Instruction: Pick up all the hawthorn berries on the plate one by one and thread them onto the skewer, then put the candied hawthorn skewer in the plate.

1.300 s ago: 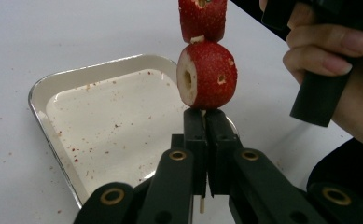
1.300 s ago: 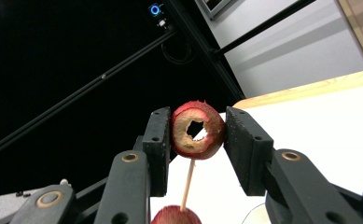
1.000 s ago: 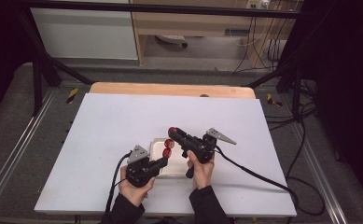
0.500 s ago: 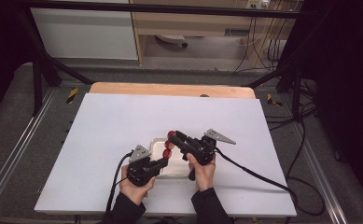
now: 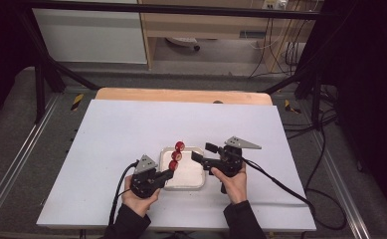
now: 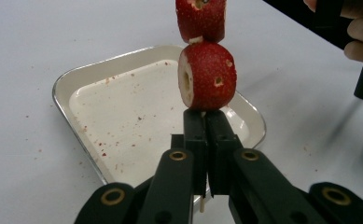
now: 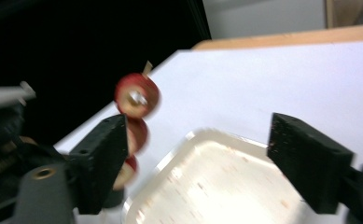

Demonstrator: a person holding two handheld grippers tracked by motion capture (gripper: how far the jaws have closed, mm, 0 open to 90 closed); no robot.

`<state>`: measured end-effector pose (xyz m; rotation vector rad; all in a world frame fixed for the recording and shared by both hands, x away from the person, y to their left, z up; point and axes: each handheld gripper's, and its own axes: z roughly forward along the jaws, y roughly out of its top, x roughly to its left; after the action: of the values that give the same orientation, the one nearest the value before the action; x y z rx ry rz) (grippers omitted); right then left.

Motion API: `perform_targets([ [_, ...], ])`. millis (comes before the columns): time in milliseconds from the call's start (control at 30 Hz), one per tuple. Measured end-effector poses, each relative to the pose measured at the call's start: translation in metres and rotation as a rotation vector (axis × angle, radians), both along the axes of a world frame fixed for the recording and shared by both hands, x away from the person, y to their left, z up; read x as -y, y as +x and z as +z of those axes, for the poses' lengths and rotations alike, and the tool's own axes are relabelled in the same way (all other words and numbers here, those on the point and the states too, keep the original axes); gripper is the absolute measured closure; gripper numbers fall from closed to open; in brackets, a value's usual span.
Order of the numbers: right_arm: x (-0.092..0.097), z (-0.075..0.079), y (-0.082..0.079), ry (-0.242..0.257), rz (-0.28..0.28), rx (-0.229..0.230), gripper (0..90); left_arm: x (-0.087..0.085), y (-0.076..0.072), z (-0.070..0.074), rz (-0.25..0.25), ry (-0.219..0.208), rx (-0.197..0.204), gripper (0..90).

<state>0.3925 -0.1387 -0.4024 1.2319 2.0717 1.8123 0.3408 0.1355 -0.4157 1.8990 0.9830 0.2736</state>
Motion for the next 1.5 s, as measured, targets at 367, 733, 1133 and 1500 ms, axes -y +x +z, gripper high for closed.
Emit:
perform_targets([
  [367,0.031,-0.015,-0.005,-0.234,0.017,-0.039,4.2,-0.014,0.001,0.003,-0.037,0.053,0.0,88.0],
  [733,0.069,-0.034,-0.015,-0.347,0.013,-0.064,0.4,-0.025,0.008,0.016,-0.062,0.111,-0.01,88.0],
  [1133,0.109,-0.05,-0.03,-0.363,0.048,-0.086,0.5,-0.014,0.026,0.032,-0.104,0.197,-0.024,87.9],
  [1500,0.123,-0.059,-0.039,-0.41,0.023,-0.11,0.5,0.003,0.045,0.037,-0.128,0.264,-0.058,87.9],
])
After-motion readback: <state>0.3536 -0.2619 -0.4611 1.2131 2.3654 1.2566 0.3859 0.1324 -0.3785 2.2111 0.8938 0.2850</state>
